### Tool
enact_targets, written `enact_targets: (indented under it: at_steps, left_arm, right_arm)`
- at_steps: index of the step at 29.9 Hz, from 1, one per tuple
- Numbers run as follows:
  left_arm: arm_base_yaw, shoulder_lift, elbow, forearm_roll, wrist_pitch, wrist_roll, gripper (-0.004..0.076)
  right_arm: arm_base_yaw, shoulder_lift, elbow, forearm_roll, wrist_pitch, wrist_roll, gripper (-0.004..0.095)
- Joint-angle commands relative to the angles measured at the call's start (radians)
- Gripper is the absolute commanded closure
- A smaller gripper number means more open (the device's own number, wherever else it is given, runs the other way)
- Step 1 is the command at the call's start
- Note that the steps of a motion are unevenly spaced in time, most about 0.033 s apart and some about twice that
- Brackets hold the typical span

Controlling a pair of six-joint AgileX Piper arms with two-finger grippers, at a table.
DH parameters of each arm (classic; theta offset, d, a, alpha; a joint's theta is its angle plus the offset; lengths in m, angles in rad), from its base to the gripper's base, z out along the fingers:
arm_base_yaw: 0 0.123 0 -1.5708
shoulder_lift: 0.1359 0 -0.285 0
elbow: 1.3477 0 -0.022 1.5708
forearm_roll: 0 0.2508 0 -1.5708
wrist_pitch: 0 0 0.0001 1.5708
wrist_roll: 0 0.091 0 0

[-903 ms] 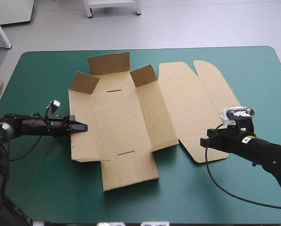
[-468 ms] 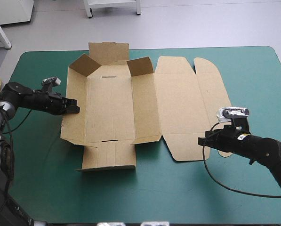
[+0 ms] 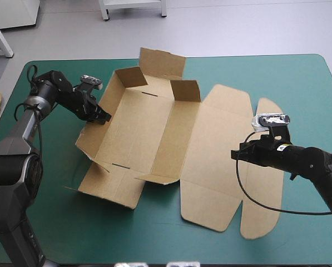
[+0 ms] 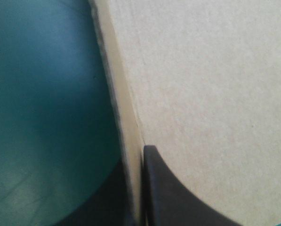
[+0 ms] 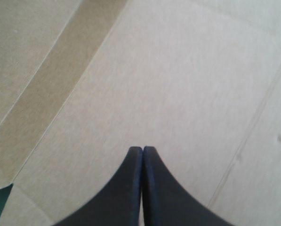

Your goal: Fold the box

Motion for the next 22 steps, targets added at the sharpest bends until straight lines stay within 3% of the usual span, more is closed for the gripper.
enact_targets:
  at_steps: [1,9,22]
  left_arm:
    - [-0.015,-0.044,-0.071,0.051,0.023,0.011,0.0732]
    - [-0.047,-0.049,-0.23,0.06,0.128,0.087,0.0733]
    - [-0.275,-0.124,-0.243,0.282,0.077,0.092,0.0733]
  right_arm:
    - [-0.001,-0.01,-0.034,0.016,-0.016,-0.011,0.0925]
    - [-0.001,0.01,-0.034,0.016,-0.009,-0.009,0.0925]
    - [-0.001,0.019,-0.04,0.016,-0.006,-0.009,0.0925]
